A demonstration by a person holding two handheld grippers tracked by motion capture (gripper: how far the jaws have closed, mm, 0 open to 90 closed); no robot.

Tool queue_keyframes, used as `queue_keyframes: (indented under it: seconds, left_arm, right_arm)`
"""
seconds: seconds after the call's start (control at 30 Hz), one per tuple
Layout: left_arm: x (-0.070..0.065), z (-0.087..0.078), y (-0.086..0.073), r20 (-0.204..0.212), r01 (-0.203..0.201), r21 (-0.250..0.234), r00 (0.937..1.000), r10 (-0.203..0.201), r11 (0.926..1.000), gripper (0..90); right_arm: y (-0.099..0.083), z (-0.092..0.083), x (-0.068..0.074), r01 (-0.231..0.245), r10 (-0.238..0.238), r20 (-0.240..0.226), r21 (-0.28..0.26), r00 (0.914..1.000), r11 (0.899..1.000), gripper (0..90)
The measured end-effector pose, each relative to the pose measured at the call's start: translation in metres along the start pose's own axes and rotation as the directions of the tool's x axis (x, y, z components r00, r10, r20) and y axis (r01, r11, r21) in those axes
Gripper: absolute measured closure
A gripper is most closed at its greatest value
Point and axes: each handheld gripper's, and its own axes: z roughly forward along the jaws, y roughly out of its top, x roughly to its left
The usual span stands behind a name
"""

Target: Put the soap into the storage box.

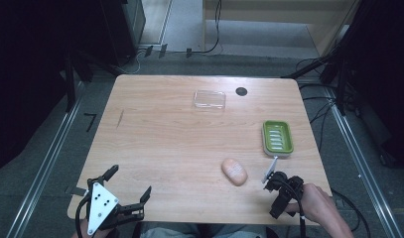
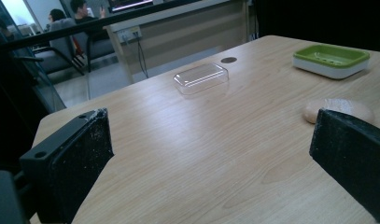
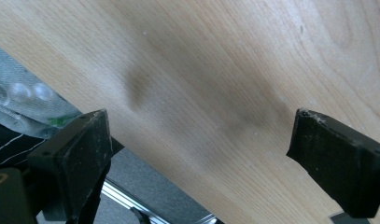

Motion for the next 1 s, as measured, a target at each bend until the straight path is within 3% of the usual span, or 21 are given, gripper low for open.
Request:
queue_keyframes:
  seconds: [1.0]
  left_arm:
    - [0.0, 0.001, 0.0, 0.004, -0.005, 0.002, 1.0, 0.005, 1.0, 0.0]
  right_arm:
    - [0.032, -0.022, 0.023, 0.077, -0.076, 0.047, -0.03, 0.996, 0.997, 2.1]
